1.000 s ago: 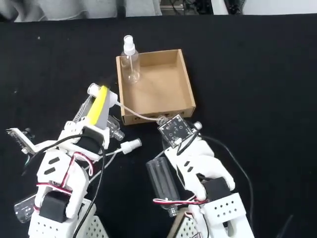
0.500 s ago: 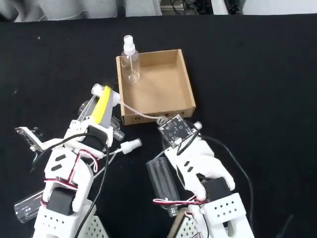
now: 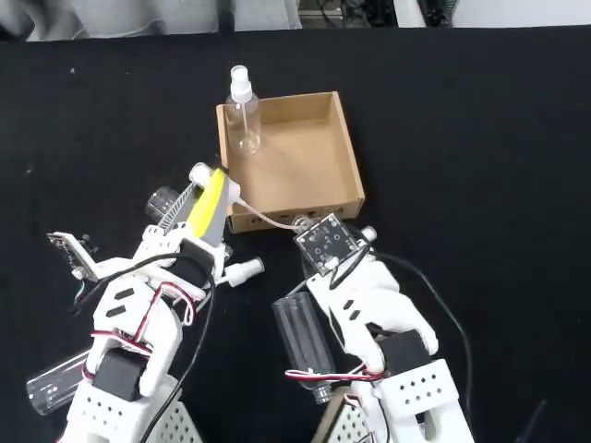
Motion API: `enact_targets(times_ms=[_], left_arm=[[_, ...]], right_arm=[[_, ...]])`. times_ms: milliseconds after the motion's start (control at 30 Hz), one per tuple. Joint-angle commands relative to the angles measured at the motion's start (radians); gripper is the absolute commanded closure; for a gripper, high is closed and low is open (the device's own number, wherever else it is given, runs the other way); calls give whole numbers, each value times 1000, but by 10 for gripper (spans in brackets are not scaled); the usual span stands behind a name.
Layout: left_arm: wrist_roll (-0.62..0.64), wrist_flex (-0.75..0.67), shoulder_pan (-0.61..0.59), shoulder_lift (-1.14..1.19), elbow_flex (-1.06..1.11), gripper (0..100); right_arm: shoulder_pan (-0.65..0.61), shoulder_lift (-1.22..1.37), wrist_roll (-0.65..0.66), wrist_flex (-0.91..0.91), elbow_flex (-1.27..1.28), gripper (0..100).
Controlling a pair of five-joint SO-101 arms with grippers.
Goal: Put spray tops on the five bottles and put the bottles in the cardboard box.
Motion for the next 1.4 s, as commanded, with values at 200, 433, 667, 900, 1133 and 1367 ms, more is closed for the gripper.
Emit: enact_targets(times_ms=[200, 433, 667, 900, 1133, 1367], left_arm=[[-6, -32, 74, -5, 12, 970], [-6, -34, 134, -2, 24, 970], [-8, -212, 134, 0, 120, 970], [-6, -219, 134, -5, 128, 970], [-8, -219, 133, -6, 128, 970], [-6, -219, 134, -6, 133, 970]], right_arm=[[-21, -24, 8, -29, -13, 904], [-23, -24, 8, -26, -13, 904], [-23, -25, 8, -32, -24, 904], [-23, -176, 8, -21, -5, 904], [-23, -406, 8, -23, 90, 904], [-110, -392, 2, -23, 107, 904]])
